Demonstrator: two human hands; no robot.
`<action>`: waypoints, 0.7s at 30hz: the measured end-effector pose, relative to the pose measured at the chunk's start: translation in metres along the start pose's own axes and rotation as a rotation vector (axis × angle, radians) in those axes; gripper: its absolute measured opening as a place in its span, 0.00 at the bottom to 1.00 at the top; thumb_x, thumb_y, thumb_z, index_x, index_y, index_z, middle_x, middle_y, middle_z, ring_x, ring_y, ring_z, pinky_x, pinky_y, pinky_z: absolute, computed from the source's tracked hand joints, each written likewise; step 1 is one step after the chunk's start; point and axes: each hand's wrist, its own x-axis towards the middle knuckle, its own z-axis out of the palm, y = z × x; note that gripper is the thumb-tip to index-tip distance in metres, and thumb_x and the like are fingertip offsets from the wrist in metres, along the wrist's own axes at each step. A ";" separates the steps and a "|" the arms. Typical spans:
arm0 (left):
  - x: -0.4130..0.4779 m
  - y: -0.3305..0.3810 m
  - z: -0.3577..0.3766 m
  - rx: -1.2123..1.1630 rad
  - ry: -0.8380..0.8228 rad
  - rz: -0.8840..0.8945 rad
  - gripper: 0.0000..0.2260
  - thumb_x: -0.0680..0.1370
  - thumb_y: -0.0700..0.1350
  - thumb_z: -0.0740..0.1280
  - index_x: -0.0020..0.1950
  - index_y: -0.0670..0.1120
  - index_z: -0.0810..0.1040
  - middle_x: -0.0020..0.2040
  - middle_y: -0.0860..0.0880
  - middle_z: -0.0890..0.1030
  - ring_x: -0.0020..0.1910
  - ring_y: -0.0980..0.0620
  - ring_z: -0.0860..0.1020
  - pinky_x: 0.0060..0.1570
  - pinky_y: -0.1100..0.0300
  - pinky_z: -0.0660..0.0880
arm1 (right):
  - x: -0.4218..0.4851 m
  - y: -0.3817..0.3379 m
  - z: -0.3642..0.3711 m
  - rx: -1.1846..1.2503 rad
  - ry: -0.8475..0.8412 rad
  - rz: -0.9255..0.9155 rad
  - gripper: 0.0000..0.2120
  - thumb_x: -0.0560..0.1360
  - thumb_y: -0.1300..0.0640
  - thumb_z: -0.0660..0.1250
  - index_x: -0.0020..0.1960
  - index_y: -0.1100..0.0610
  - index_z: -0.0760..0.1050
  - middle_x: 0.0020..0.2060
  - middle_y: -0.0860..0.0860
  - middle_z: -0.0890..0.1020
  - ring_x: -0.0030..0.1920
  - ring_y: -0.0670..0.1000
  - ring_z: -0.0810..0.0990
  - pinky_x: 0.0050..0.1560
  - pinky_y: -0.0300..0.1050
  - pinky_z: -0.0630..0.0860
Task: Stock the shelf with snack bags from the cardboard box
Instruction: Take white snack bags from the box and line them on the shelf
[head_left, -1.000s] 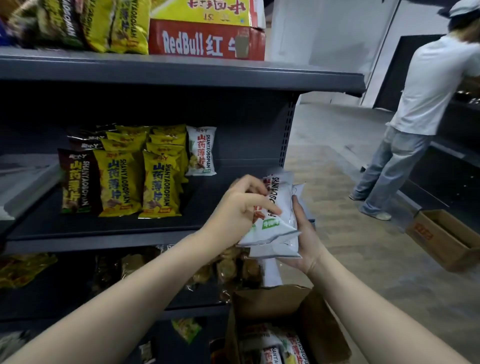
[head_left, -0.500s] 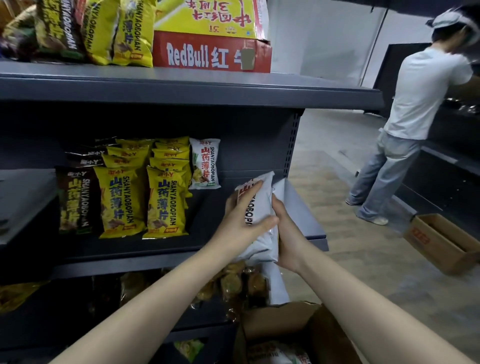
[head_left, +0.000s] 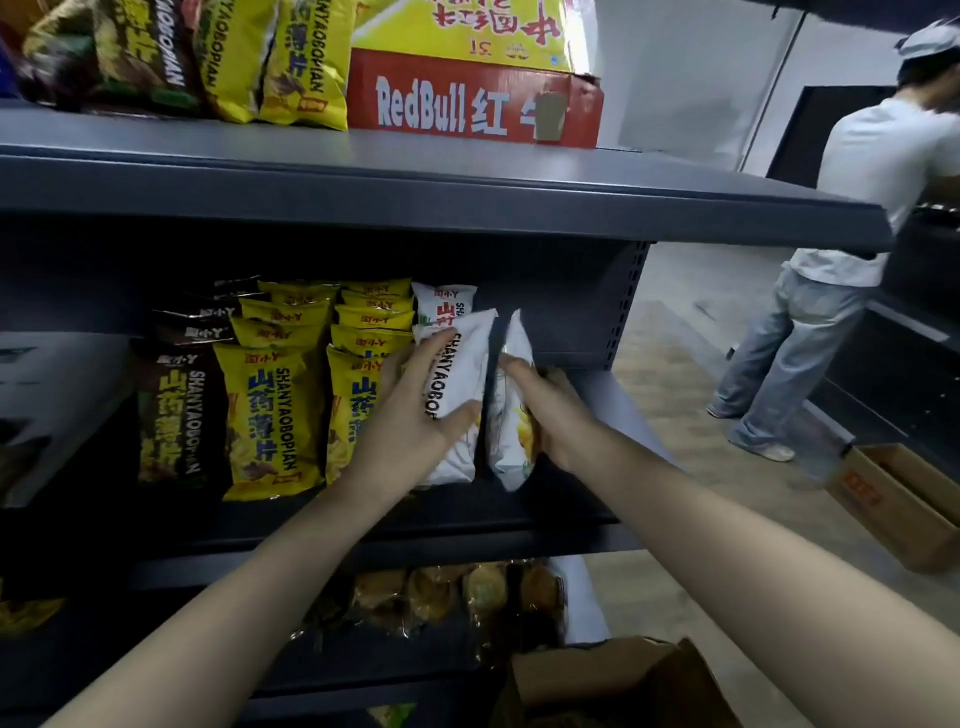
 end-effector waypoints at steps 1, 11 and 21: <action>-0.002 -0.003 -0.005 0.009 0.048 0.018 0.31 0.73 0.51 0.71 0.72 0.63 0.60 0.72 0.53 0.60 0.68 0.59 0.62 0.59 0.64 0.62 | 0.008 -0.003 0.005 -0.059 0.047 -0.037 0.30 0.73 0.46 0.70 0.66 0.58 0.61 0.59 0.55 0.77 0.56 0.54 0.79 0.61 0.53 0.75; -0.008 -0.040 -0.050 0.040 0.307 0.079 0.33 0.72 0.45 0.73 0.68 0.67 0.59 0.71 0.49 0.61 0.66 0.66 0.61 0.54 0.86 0.56 | 0.079 0.010 0.083 -0.627 0.435 -0.217 0.34 0.72 0.45 0.68 0.69 0.59 0.58 0.66 0.57 0.68 0.67 0.59 0.65 0.62 0.57 0.68; 0.006 -0.054 -0.074 0.037 0.339 0.123 0.29 0.71 0.56 0.66 0.70 0.63 0.61 0.70 0.46 0.62 0.66 0.74 0.59 0.56 0.85 0.57 | 0.130 0.023 0.130 -0.690 0.670 -0.195 0.40 0.70 0.42 0.70 0.73 0.58 0.56 0.64 0.57 0.68 0.66 0.58 0.66 0.59 0.57 0.66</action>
